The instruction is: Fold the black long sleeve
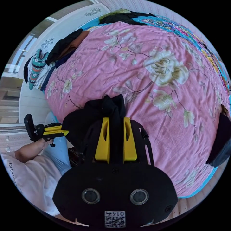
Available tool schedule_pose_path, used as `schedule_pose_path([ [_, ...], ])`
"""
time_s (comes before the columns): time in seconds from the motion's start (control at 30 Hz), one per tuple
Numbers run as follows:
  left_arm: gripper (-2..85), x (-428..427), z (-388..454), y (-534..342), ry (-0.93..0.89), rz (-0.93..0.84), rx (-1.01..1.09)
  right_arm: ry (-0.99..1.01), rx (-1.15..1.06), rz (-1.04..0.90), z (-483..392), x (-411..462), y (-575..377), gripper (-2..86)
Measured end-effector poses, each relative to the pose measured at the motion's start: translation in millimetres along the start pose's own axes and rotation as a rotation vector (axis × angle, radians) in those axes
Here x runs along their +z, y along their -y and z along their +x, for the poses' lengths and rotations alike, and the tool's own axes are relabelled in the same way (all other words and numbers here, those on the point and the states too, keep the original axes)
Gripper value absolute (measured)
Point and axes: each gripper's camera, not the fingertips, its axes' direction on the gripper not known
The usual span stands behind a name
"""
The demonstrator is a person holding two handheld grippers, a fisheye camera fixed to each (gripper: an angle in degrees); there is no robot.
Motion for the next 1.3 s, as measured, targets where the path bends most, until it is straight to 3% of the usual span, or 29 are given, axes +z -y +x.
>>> schedule_pose_path([
  [0.23,3.4,-42,12,-24,-0.011,0.117,0.105,0.019,-0.11,0.191,-54,-48,-30,7.5],
  [0.53,2.7,-110,-4,-69,0.014,0.387,-0.012,0.038,-0.44,0.305,-182,-109,14,7.1],
  [0.8,2.9,-191,-46,-42,0.185,0.695,-0.141,-0.028,-0.757,0.287,-364,-166,239,7.4],
  [0.97,4.8,-223,-91,23,0.303,0.849,-0.408,-0.259,-0.603,0.274,-468,-198,408,11.4],
  [1.03,5.6,-223,-112,37,0.372,0.823,-0.503,-0.287,-0.505,0.233,-478,-199,437,16.8],
  [1.13,6.3,-208,-124,38,0.476,0.714,-0.46,-0.216,-0.578,0.25,-472,-187,426,17.9],
  [1.3,5.0,-158,-92,-8,0.502,0.605,-0.262,-0.269,-0.713,0.154,-354,-85,300,13.5],
])
